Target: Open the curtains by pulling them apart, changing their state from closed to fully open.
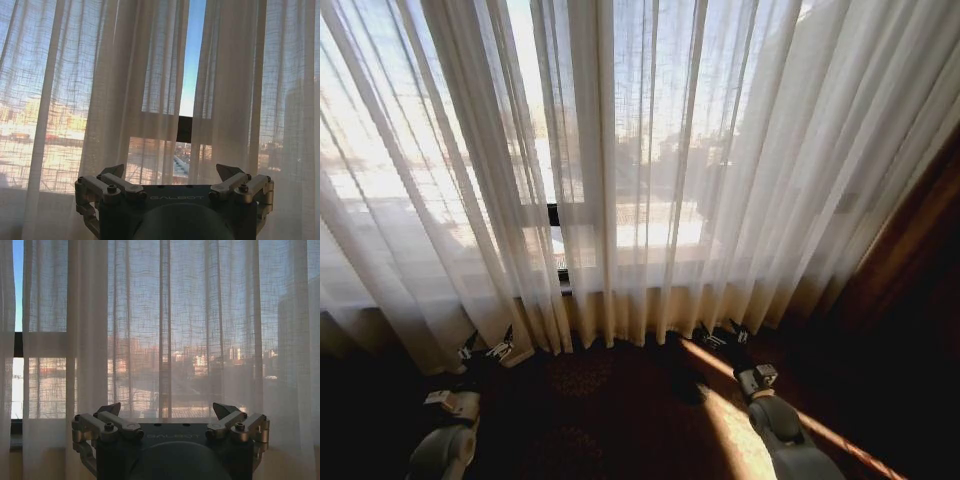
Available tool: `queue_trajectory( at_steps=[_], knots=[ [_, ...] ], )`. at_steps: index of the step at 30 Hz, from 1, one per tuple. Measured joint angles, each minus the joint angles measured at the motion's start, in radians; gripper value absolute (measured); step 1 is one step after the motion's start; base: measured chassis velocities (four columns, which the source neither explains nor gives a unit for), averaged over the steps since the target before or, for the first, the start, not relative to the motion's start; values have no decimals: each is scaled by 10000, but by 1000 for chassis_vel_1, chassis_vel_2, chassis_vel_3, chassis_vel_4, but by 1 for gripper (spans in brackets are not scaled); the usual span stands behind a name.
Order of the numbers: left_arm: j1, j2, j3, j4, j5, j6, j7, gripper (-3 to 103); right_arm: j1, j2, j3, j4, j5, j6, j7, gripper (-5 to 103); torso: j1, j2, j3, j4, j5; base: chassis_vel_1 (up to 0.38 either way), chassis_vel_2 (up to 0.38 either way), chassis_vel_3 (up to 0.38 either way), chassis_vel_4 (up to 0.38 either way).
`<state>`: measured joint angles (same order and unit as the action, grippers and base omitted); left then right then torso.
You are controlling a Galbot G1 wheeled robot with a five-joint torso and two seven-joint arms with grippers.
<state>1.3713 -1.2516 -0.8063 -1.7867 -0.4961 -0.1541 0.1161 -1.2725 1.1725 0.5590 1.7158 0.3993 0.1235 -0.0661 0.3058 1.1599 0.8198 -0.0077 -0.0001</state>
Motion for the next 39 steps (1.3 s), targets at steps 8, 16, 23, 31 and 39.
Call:
queue_trajectory(
  at_steps=[8,16,23,31,39],
  knots=[
    [0,0,0,0,0,0,0,100,-1792,203,1215,2161,376,-1444,329,100,-1,1,-1,-2,1,0,0,0,0],
    [0,0,0,0,0,0,0,100,-3422,389,2320,4130,714,-2758,627,100,-1,1,-2,-1,0,0,0,0,0],
    [0,0,-2,0,0,0,1,100,-3179,227,2217,4632,978,-3220,282,100,-1,1,-1,8,0,0,0,0,0],
    [1,0,-2,0,0,0,0,100,-2038,410,1170,3700,282,-2829,179,100,-1,1,0,0,0,0,0,0,0],
    [0,0,-2,0,0,0,0,100,-1304,881,88,2824,-518,-2244,226,100,-1,0,0,0,0,0,0,0,0]
  ],
)
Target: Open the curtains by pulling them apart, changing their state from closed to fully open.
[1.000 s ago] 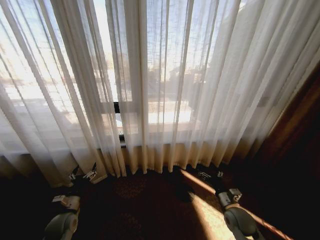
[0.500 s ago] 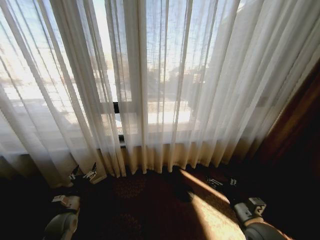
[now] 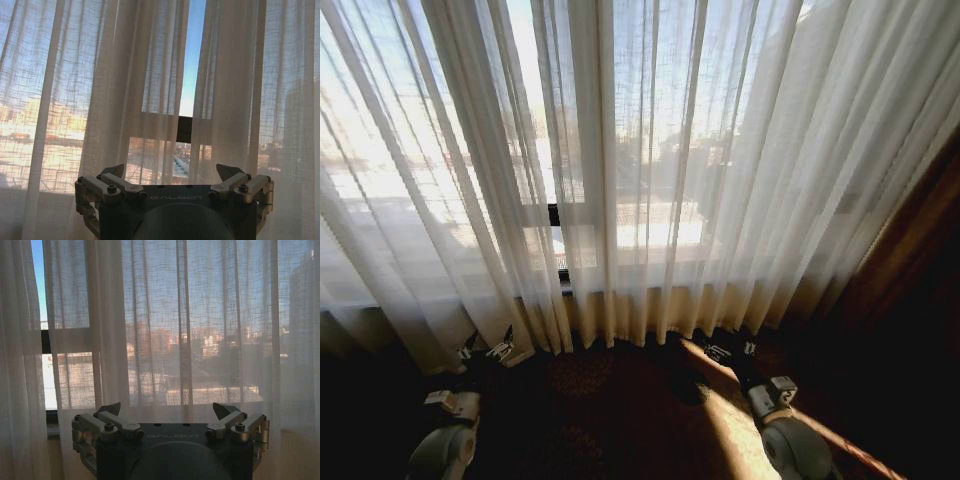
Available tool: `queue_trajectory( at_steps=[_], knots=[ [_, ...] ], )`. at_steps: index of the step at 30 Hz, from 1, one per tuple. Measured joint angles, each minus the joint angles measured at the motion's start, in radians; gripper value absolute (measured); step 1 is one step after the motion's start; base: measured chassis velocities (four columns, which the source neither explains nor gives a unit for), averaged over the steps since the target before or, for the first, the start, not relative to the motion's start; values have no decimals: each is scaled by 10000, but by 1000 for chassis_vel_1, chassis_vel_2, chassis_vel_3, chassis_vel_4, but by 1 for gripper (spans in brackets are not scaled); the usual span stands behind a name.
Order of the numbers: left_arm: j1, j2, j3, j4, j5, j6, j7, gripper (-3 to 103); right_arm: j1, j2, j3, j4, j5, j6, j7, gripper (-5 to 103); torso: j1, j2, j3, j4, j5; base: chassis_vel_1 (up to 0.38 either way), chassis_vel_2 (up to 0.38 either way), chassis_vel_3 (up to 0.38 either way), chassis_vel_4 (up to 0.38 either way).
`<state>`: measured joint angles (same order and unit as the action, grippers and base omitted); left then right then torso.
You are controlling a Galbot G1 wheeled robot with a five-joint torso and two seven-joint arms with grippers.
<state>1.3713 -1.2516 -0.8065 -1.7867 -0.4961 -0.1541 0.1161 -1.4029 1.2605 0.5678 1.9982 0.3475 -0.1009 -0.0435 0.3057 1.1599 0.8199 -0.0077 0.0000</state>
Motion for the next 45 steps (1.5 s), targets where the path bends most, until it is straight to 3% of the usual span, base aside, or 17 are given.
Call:
queue_trajectory(
  at_steps=[12,24,38,40,45],
  knots=[
    [0,0,0,0,0,0,0,100,720,-22,-342,-650,-276,654,-201,100,0,0,0,0,0,0,0,0,0],
    [1,0,0,0,0,0,0,100,894,-49,-510,-902,-334,772,-227,100,-2,1,-1,0,1,-57,76,57,-75],
    [0,0,3,0,0,0,0,100,1051,-49,-611,-1195,-397,813,-368,100,8,-3,3,-2,-5,-276,291,271,-299],
    [0,-1,2,-1,0,0,0,100,1092,-46,-617,-1251,-398,848,-395,100,8,-4,2,-1,9,-373,354,407,-372],
    [1,0,1,0,0,0,0,100,1174,-25,-650,-1334,-495,948,-498,100,0,1,-2,2,-4,-368,323,364,-322]
  ],
)
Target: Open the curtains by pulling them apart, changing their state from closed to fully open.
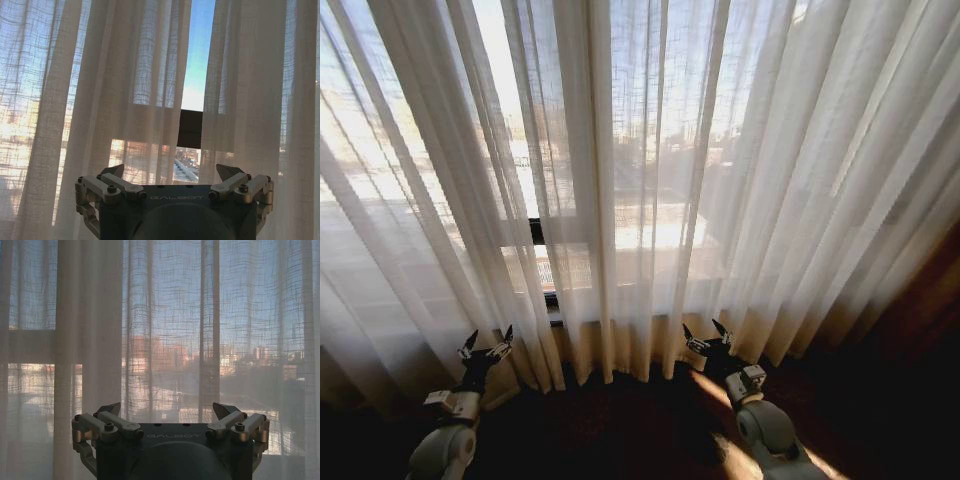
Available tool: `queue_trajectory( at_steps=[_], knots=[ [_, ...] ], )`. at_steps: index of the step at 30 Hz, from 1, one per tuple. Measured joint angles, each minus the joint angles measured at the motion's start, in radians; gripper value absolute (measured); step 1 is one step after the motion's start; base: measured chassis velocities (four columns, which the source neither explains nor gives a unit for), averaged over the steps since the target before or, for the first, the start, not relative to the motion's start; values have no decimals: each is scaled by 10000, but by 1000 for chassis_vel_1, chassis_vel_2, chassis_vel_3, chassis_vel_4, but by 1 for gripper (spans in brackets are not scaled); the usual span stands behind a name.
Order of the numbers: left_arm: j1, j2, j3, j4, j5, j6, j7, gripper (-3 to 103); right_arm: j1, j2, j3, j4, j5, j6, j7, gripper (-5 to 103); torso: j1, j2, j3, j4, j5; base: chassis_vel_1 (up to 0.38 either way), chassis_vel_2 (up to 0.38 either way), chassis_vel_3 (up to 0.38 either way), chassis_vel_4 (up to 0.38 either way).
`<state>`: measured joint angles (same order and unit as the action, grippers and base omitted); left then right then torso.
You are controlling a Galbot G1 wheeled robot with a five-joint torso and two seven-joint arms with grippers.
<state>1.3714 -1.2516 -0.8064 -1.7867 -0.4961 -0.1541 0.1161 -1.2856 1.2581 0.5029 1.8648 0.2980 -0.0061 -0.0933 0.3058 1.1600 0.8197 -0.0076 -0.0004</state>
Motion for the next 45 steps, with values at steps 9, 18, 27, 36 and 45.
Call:
queue_trajectory(
  at_steps=[9,18,27,36,45],
  knots=[
    [-2,0,0,0,0,0,0,100,202,60,-97,-240,-258,425,-128,100,7,-6,4,-2,4,-121,157,109,-147],
    [4,0,-2,0,0,0,0,100,288,79,-94,-393,-349,435,-204,100,-15,7,-4,-2,6,3,-10,-2,12],
    [0,0,-1,0,0,1,0,100,410,94,-48,-575,-308,514,-165,100,-1,0,1,-2,4,-154,158,146,-162],
    [-5,0,0,0,0,0,0,100,631,2,-30,-784,-345,647,87,100,18,-9,7,-2,5,-180,164,156,-163],
    [3,0,-1,0,0,1,0,100,1314,-336,-160,-1606,-516,763,440,100,-12,5,-3,-2,5,9,-20,-5,12]
  ],
)
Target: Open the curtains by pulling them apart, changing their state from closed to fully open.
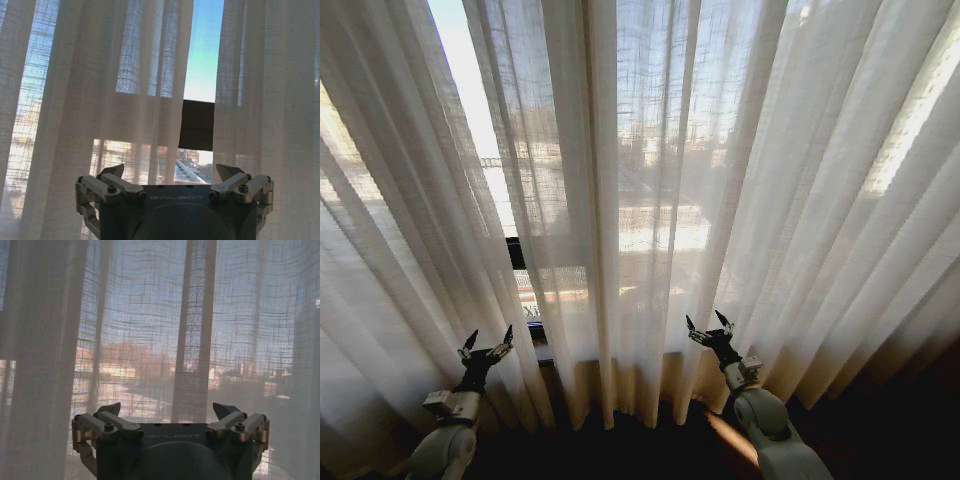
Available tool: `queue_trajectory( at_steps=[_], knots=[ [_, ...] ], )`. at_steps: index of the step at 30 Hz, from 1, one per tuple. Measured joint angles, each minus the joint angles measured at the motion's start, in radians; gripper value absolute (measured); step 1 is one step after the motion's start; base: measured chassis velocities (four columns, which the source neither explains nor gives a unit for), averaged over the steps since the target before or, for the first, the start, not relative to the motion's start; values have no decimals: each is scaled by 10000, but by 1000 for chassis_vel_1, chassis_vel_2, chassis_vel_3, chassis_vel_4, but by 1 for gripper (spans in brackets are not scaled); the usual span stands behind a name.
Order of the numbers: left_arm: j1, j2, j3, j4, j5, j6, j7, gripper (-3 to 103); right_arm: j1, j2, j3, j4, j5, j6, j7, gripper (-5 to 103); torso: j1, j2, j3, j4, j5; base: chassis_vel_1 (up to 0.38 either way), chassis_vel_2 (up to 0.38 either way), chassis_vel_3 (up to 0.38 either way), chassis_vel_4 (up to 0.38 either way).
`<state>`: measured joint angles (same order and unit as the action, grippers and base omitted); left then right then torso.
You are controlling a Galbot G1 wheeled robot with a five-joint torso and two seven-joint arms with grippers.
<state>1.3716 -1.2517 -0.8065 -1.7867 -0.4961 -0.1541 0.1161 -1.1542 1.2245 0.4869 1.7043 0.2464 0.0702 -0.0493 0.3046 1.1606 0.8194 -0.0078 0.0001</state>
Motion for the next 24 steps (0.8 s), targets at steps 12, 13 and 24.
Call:
queue_trajectory(
  at_steps=[12,13,24],
  knots=[
    [-4,1,0,0,0,-1,0,100,1386,-214,-386,-1739,-44,-41,574,100,14,-8,5,1,-2,0,0,0,0],
    [-4,1,0,0,0,-1,0,100,1386,-214,-386,-1739,-44,-41,574,100,14,-8,5,1,-2,0,0,0,0],
    [-3,1,0,0,0,-1,0,100,2822,1,-1326,-3230,-61,125,660,100,12,-7,5,1,-2,0,0,0,0]
  ],
)
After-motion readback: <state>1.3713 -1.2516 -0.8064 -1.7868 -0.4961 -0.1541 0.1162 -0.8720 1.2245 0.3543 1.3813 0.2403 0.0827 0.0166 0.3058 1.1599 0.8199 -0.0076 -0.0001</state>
